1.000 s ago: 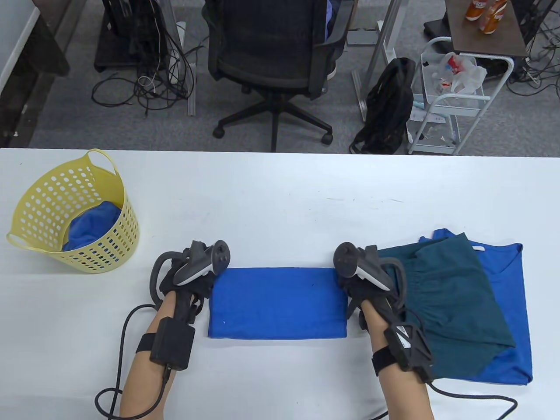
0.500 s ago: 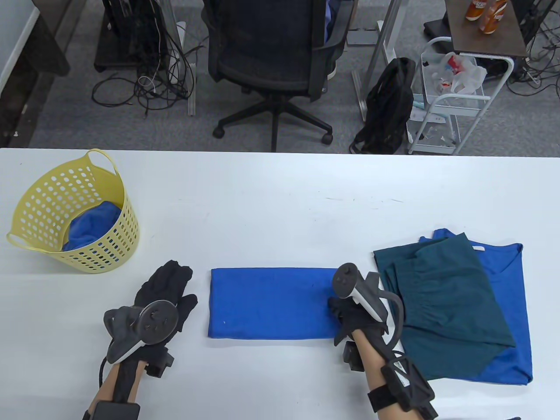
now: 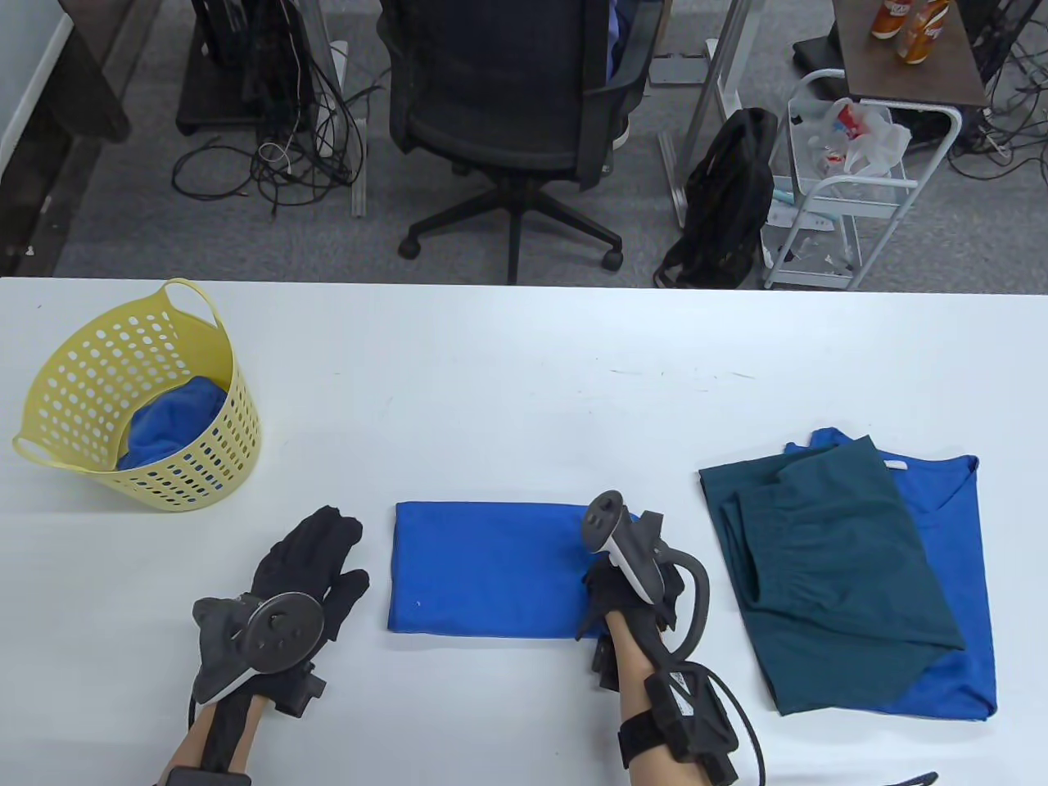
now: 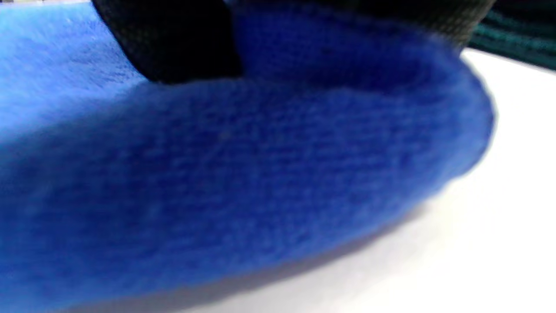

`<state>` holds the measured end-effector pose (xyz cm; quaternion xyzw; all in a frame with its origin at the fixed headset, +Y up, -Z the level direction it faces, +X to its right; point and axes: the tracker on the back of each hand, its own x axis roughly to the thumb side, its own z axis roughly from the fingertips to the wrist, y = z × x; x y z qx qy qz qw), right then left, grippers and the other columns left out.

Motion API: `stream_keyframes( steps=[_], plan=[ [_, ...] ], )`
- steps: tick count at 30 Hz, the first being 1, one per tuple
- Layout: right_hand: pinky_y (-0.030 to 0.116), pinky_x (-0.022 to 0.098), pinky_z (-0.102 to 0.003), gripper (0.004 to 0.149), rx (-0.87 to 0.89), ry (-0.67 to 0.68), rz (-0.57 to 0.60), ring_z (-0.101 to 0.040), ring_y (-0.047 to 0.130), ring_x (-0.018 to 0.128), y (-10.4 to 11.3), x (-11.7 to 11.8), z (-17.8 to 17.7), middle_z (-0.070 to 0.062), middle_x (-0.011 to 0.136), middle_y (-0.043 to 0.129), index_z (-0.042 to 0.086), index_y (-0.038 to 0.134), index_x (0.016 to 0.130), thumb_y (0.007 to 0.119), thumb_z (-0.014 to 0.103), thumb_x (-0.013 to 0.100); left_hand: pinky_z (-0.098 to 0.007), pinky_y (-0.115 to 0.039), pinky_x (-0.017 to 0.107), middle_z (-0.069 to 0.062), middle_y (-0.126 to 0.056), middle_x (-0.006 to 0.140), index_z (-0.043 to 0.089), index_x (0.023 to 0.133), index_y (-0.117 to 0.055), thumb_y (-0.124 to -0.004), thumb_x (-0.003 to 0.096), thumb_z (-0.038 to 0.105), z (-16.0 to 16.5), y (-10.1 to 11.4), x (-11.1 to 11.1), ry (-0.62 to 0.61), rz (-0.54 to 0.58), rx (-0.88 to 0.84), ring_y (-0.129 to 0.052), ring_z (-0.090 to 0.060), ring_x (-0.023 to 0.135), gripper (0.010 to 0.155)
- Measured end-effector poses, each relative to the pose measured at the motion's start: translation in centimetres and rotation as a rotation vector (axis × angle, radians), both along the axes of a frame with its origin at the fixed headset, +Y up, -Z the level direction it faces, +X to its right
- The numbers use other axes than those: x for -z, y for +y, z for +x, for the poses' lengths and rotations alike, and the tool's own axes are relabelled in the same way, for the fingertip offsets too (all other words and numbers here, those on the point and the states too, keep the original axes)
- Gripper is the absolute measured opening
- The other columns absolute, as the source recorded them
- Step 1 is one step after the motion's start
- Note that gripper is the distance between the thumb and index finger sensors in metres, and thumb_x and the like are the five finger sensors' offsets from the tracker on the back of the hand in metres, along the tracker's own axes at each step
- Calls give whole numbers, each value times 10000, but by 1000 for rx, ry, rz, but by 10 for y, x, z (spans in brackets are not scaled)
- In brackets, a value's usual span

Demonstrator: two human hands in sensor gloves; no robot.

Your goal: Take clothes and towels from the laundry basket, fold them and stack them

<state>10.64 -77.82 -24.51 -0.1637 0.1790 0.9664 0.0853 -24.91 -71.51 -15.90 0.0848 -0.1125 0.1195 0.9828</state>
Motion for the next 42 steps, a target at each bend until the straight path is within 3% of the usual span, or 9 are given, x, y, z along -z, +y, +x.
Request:
stream_keyframes(
  steps=[4,7,13,17,24,30,35,38,42],
  plan=[
    [579,624,-723,399,235,106,-34,-420,724,764,5,-9,11,-229,887,683,62,678,959,780,241,617,-582,-717,710,-164,-630,1197,214,1143,-579,-732,521,522,1,-3,1,-11,-11,4,-752,-386,1045,711],
    [657,586,-734,440,574,161,87,-636,672,848,17,-21,26,-445,1038,542,-42,568,975,702,209,639,-581,-718,710,-164,-629,1197,214,1143,-579,-731,518,525,0,-6,2,-7,-25,2,-753,-385,1044,715],
    [800,545,-582,731,1138,142,107,-434,870,763,5,-34,59,-459,1037,503,-106,169,1119,638,216,660,-580,-718,710,-166,-627,1198,213,1147,-569,-727,520,527,-1,-10,4,0,-43,6,-752,-387,1044,718],
    [734,582,-666,710,1289,249,-61,-552,737,876,-6,-33,68,-459,1126,258,307,-11,1109,564,336,693,-579,-719,710,-167,-624,1198,214,1154,-551,-727,521,528,1,-13,4,2,-55,21,-752,-385,1044,728],
    [784,552,-508,704,984,392,-17,-382,849,768,-1,-28,61,-183,1183,164,230,258,1166,708,169,629,-581,-715,713,-163,-620,1201,217,1156,-545,-728,519,530,-2,-13,4,11,-61,37,-746,-383,1049,734],
    [842,341,-342,731,728,445,187,-203,926,448,39,-33,68,-194,1185,347,153,359,1169,798,183,585,-582,-715,712,-163,-621,1201,217,1156,-546,-728,520,529,-7,-14,6,27,-62,42,-746,-382,1050,732],
    [841,287,-320,791,225,398,214,-177,925,374,81,-45,76,-252,1171,450,98,417,1175,886,191,546,-583,-713,714,-159,-619,1203,218,1157,-544,-728,519,530,-8,-13,6,34,-60,43,-746,-380,1051,733],
    [843,303,-325,821,12,457,248,-175,924,390,107,-53,50,-261,1179,444,96,406,1183,901,208,537,-584,-711,716,-157,-616,1205,220,1158,-542,-727,521,529,-9,-11,6,36,-55,29,-742,-382,1053,732],
    [844,317,-338,828,-72,609,192,-187,924,409,101,-52,-14,-280,1182,427,86,391,1187,897,206,542,-583,-713,715,-158,-620,1203,219,1157,-545,-727,521,529,-10,-11,6,41,-56,33,-745,-380,1053,731]
  ],
)
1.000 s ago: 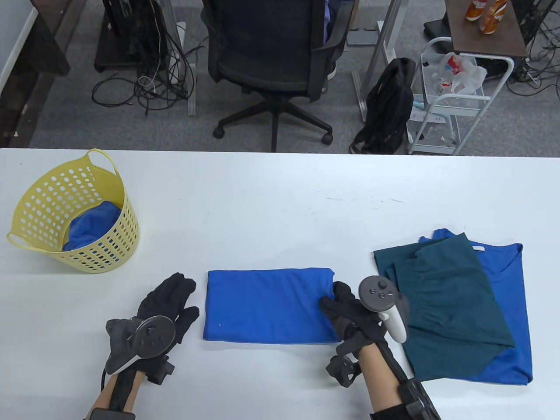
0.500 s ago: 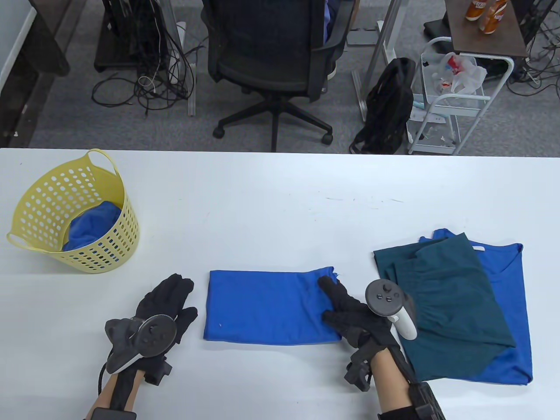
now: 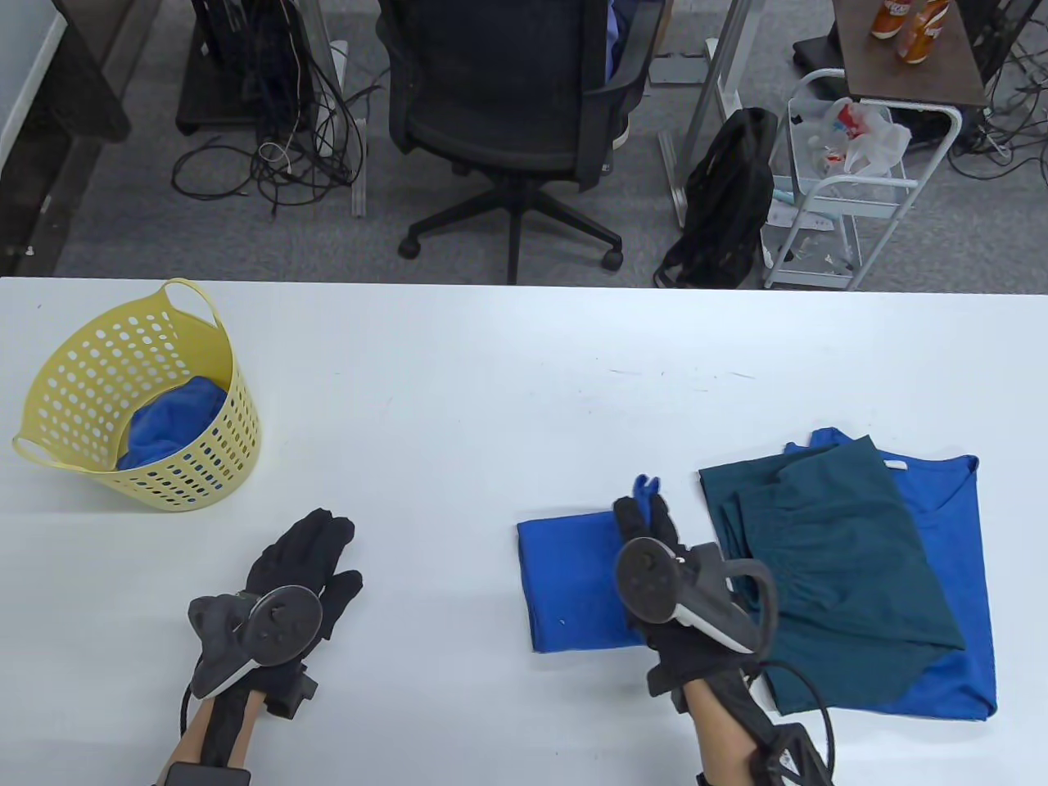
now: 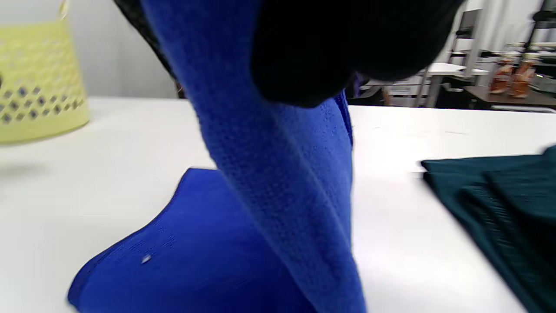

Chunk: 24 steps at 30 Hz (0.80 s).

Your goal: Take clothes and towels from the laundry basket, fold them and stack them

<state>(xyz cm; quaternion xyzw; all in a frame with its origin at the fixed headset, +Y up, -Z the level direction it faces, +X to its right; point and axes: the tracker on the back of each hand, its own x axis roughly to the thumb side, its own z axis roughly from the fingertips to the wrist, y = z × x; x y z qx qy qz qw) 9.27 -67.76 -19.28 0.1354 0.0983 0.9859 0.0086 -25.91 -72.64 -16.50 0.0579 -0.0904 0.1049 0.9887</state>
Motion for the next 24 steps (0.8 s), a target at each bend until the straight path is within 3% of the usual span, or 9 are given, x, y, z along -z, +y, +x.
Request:
stream_keyframes(
  steps=[2,4,7,11,13,16,18,21,24],
  plan=[
    [844,325,-335,824,-114,34,-39,-181,921,417,-19,4,-29,-277,1182,419,89,379,1185,885,208,547,-583,-713,714,-157,-618,1204,218,1157,-545,-728,520,530,0,0,0,1,-1,13,-745,-380,1052,732],
    [845,355,-338,810,-219,78,-152,-178,917,457,-61,10,-60,-276,1184,383,98,343,1186,850,235,569,-584,-711,715,-160,-617,1204,218,1157,-543,-727,520,530,0,0,0,1,-3,21,-744,-379,1054,733],
    [820,488,-445,710,-73,155,-367,-310,890,652,-76,11,-61,-270,1186,256,179,276,1180,697,345,633,-585,-711,714,-161,-617,1204,217,1157,-544,-728,520,529,-1,0,0,0,-6,19,-742,-382,1053,733],
    [782,547,-547,559,480,49,-264,-416,855,777,-38,13,1,-283,1183,347,166,464,1167,662,234,649,-586,-710,716,-161,-616,1205,220,1158,-541,-728,519,530,-2,1,0,4,-8,20,-740,-382,1055,735],
    [781,541,-553,526,587,-76,-177,-412,862,767,-30,12,32,-293,1167,441,118,530,1148,666,193,645,-586,-710,716,-162,-613,1206,218,1158,-541,-728,519,530,-3,1,1,8,-9,21,-740,-383,1055,736],
    [729,574,-617,536,532,-342,-94,-475,808,810,-46,13,72,-340,1115,541,15,552,1130,687,187,641,-586,-709,715,-164,-613,1206,218,1159,-540,-728,519,530,-3,1,0,10,-10,32,-738,-386,1055,737],
    [601,619,-726,662,465,-418,-150,-646,599,904,-65,16,78,-430,1123,399,-86,465,1148,706,286,656,-586,-710,715,-165,-613,1205,216,1159,-539,-728,519,530,-2,1,0,11,-12,41,-740,-387,1054,737],
    [453,636,-794,800,394,-434,-256,-751,330,912,-91,24,73,-486,1106,206,-146,392,1146,687,412,653,-588,-707,717,-166,-608,1208,216,1160,-539,-727,519,530,0,-1,0,3,-21,67,-738,-388,1055,738],
    [331,622,-808,789,411,-403,-265,-750,179,881,-104,25,63,-500,1091,186,-155,445,1116,738,389,625,-589,-705,717,-165,-606,1209,214,1161,-537,-728,519,530,2,-2,1,-7,-33,73,-734,-390,1058,741]
  ],
)
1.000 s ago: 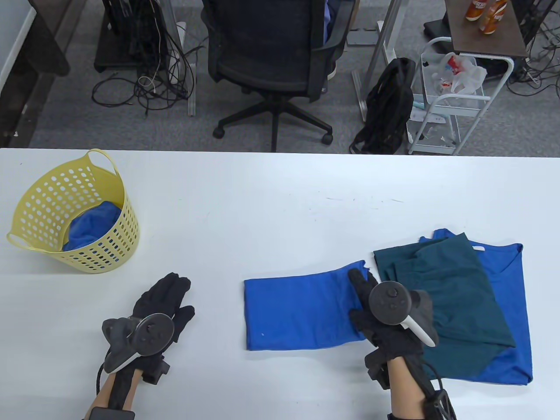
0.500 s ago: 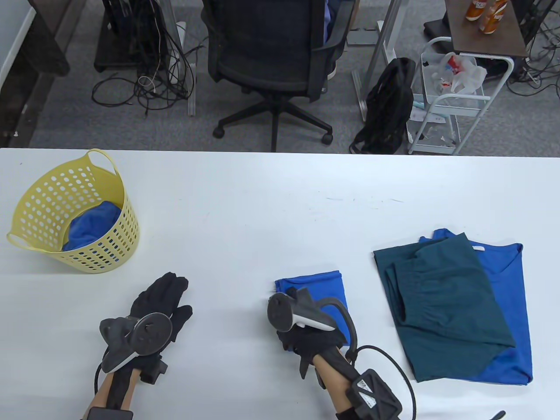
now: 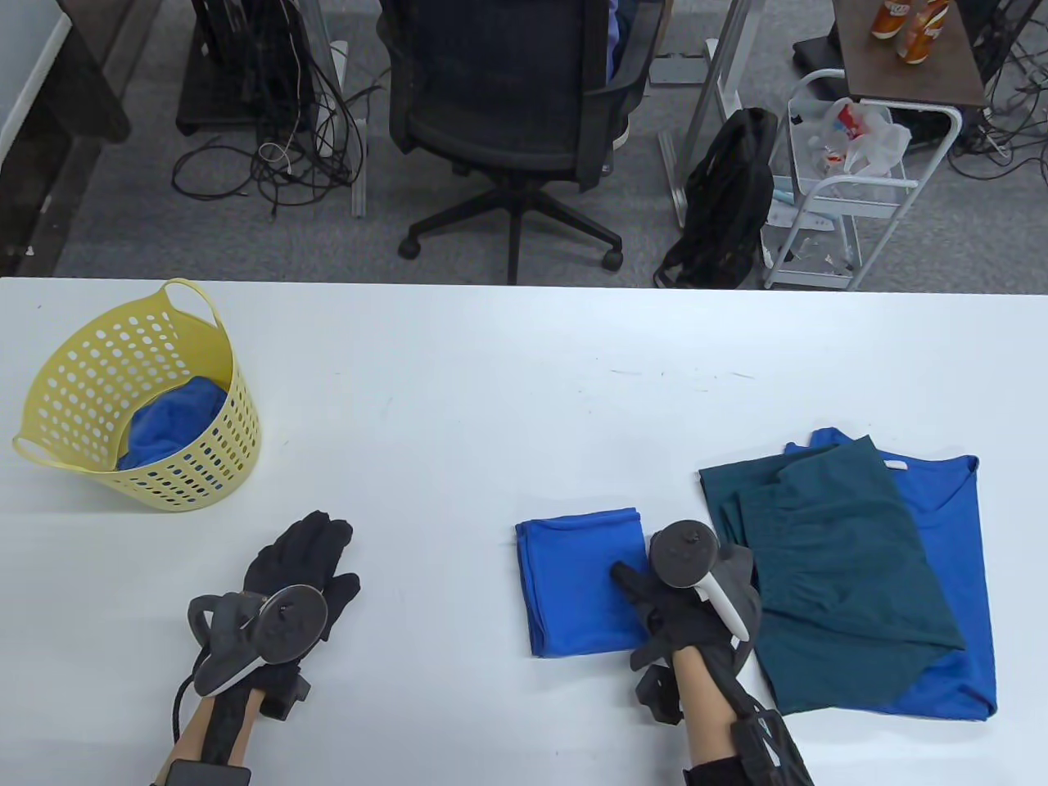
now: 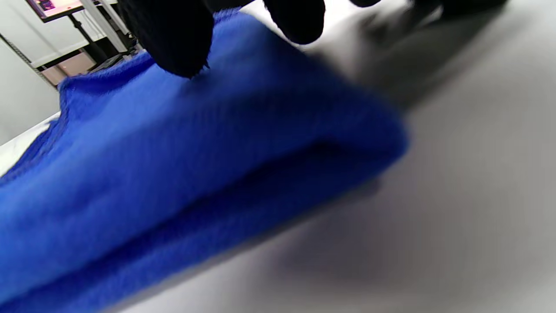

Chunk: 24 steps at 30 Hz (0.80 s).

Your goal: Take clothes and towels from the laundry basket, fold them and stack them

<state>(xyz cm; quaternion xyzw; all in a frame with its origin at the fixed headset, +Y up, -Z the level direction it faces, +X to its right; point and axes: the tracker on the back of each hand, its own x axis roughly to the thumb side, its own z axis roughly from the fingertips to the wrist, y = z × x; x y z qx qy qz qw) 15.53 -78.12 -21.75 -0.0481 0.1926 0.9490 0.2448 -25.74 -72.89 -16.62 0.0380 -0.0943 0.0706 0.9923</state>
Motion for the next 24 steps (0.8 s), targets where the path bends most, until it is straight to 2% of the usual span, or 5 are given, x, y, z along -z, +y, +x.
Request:
stream_keyframes(
  steps=[7,11,14,19,24],
  plan=[
    [812,538,-568,506,156,-42,190,-382,886,767,19,-9,1,-347,1024,667,18,592,979,804,236,574,-587,-709,716,-167,-609,1207,216,1161,-538,-727,517,532,1,-5,1,-2,-16,44,-737,-388,1056,742],
    [850,509,-542,818,369,-10,27,-409,860,799,13,-6,16,-408,1083,537,19,357,1132,865,288,549,-587,-708,717,-168,-610,1207,216,1158,-541,-726,519,531,2,-6,1,-3,-20,47,-737,-388,1056,736],
    [784,562,-653,922,561,105,-124,-548,666,940,8,-2,26,-456,1141,272,275,120,1146,849,266,580,-589,-706,717,-169,-609,1207,220,1158,-541,-726,518,531,2,-6,1,-4,-23,52,-734,-390,1058,735],
    [747,587,-687,783,661,184,-189,-569,582,987,0,1,35,-412,1157,202,333,370,1159,842,132,567,-589,-705,718,-167,-609,1208,231,1156,-542,-725,520,530,3,-8,2,-10,-36,70,-733,-389,1059,726],
    [828,567,-484,687,447,211,-163,-354,695,933,-7,4,28,-293,1183,262,216,574,1121,868,69,518,-590,-704,719,-166,-606,1211,243,1156,-542,-725,520,530,5,-10,2,-17,-51,87,-730,-390,1061,721]
  ],
)
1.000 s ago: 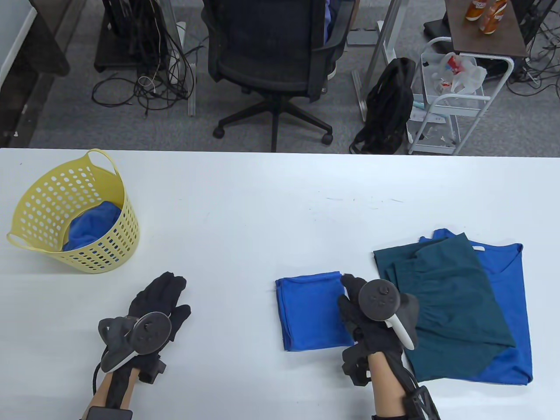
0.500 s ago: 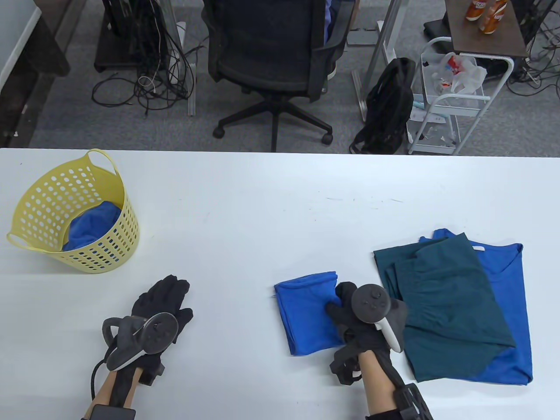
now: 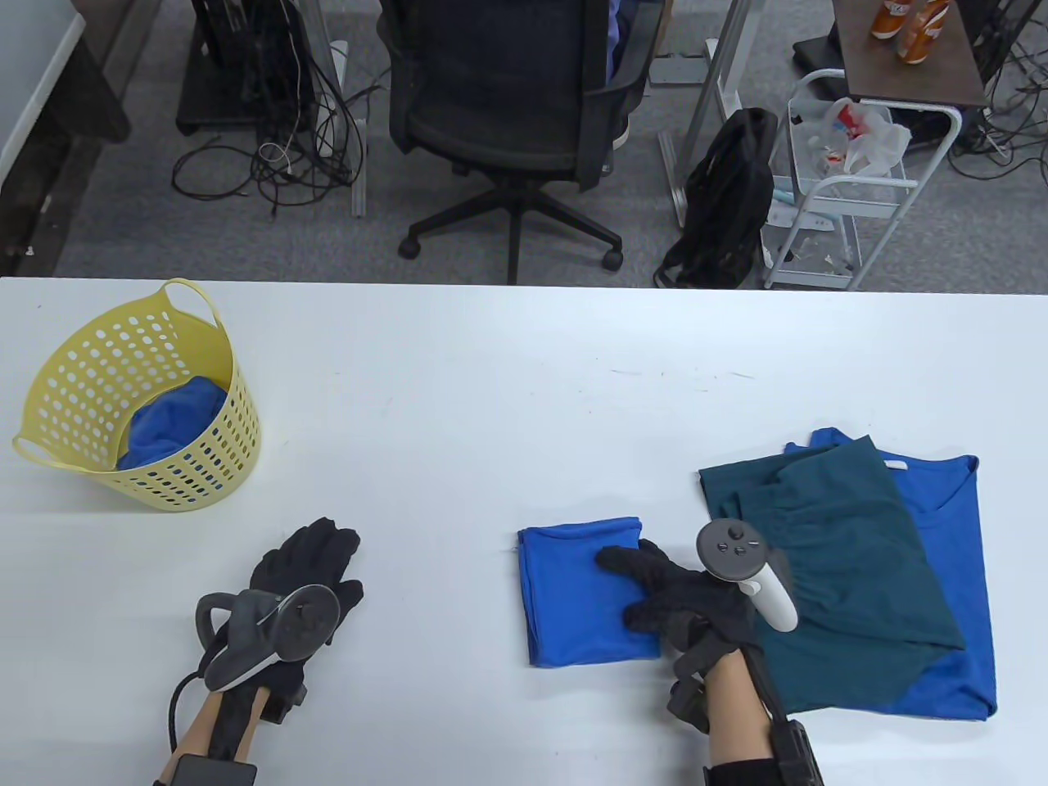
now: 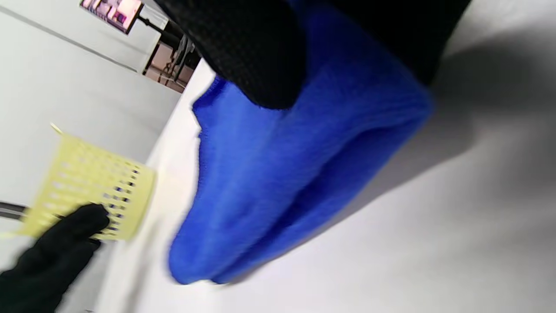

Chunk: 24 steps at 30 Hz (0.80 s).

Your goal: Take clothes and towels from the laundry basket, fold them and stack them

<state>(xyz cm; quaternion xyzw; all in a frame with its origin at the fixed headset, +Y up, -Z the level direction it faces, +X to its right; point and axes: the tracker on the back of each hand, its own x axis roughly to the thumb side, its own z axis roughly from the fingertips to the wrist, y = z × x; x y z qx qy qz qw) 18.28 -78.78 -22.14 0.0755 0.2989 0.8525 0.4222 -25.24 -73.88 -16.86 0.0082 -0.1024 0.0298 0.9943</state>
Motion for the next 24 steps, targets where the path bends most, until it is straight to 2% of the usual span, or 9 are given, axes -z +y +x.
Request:
stream_keyframes(
  steps=[3,8,11,15,17,19,20,22,24],
  plan=[
    [837,560,-427,763,-44,52,13,-306,696,891,-2,1,-8,-259,1185,201,106,486,1155,884,75,505,-591,-703,720,-164,-604,1212,238,1159,-536,-725,520,532,0,0,0,1,-5,6,-728,-390,1062,728],
    [832,564,-404,870,-56,95,51,-353,722,864,2,0,-15,-217,1180,95,85,326,1174,885,87,507,-592,-703,719,-164,-603,1212,229,1161,-532,-726,519,531,-1,0,0,5,-4,9,-731,-389,1061,736],
    [839,559,-383,913,15,24,190,-343,744,844,23,0,-7,-214,1170,69,101,252,1169,882,102,508,-591,-703,719,-163,-604,1211,228,1162,-528,-725,518,531,-2,0,0,8,-2,10,-730,-390,1061,739],
    [853,537,-369,915,130,-456,544,-335,768,820,64,-12,38,-217,1164,82,116,248,1160,883,107,501,-590,-703,720,-163,-605,1211,227,1163,-525,-725,520,531,-2,-2,1,12,-13,20,-729,-388,1062,739],
    [854,542,-364,909,114,-668,607,-328,768,823,68,-18,63,-237,1150,83,119,235,1152,874,111,506,-590,-703,719,-162,-604,1211,225,1164,-523,-724,520,531,-2,-3,2,11,-17,27,-730,-388,1061,740],
    [849,538,-387,891,49,-875,605,-357,766,820,62,-23,85,-304,1124,102,85,247,1145,869,98,507,-590,-703,719,-163,-603,1212,224,1165,-522,-725,516,533,-1,-4,2,8,-21,33,-731,-388,1061,746],
    [817,549,-448,875,-96,-964,525,-442,739,825,55,-26,99,-405,1077,80,18,216,1140,843,119,539,-591,-702,720,-162,-601,1212,223,1165,-521,-724,519,532,0,-5,2,6,-23,37,-727,-388,1063,743],
    [701,591,-612,837,-291,-917,363,-631,599,848,48,-31,111,-529,1002,39,28,172,1152,770,273,620,-590,-702,720,-163,-600,1213,224,1166,-519,-724,520,532,0,-6,2,3,-27,44,-728,-389,1063,744],
    [661,607,-640,781,-349,-870,279,-666,546,865,56,-34,109,-543,1003,48,51,198,1173,717,322,656,-591,-701,720,-163,-599,1213,225,1166,-519,-723,521,532,1,-7,3,2,-32,49,-728,-388,1063,743]
  ],
)
